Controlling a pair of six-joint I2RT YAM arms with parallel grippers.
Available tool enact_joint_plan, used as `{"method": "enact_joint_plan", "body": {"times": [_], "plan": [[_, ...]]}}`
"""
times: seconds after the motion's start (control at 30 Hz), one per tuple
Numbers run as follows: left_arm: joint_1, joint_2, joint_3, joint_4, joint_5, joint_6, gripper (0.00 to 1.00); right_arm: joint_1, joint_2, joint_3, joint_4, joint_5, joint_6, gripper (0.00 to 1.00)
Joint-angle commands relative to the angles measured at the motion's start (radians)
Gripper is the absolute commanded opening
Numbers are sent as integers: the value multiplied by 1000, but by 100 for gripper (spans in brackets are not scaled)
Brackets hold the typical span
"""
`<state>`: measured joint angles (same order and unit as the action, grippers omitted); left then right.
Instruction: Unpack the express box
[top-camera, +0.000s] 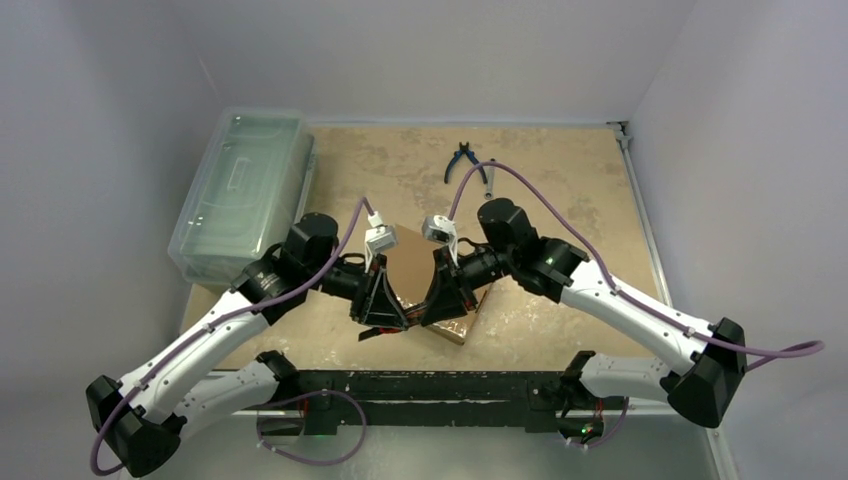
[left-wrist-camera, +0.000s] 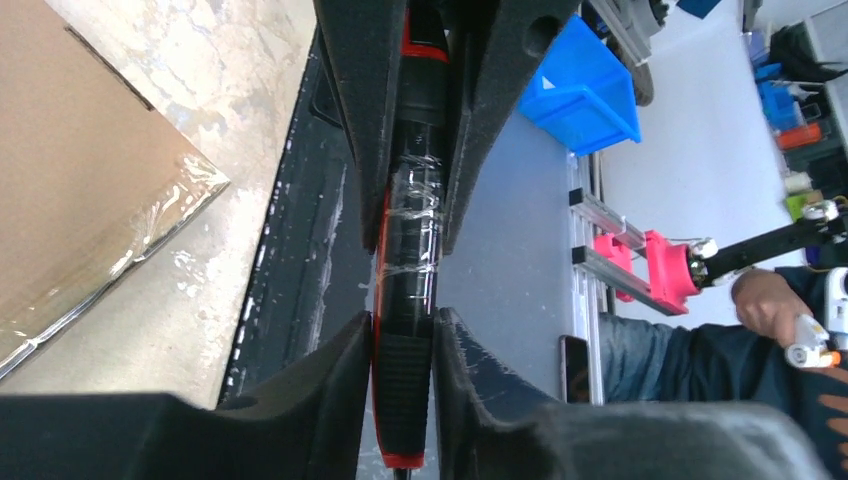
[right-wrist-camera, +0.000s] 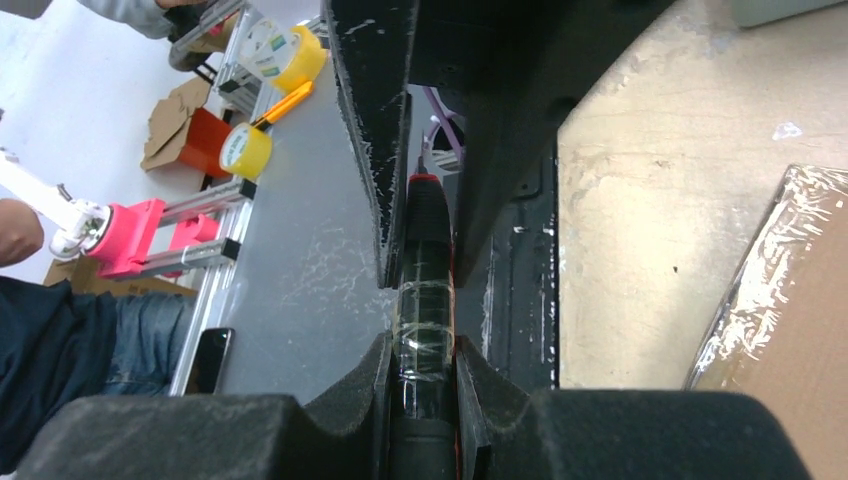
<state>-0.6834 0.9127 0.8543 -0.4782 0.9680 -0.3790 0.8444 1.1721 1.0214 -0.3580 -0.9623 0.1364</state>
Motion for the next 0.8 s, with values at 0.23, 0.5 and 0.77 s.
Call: {"method": "enact_joint_plan", "body": {"times": [0.23, 0.5, 0.77], "plan": [[-7, -78, 32, 141, -114, -29, 0, -94, -129, -103, 460, 160, 432, 81], [-5, -102, -31, 519, -200, -260, 0, -95, -253, -455, 1232, 412, 1007, 99], [-7, -78, -67, 681, -195, -361, 0, -83, -135, -456, 1551, 462, 1132, 78]]}}
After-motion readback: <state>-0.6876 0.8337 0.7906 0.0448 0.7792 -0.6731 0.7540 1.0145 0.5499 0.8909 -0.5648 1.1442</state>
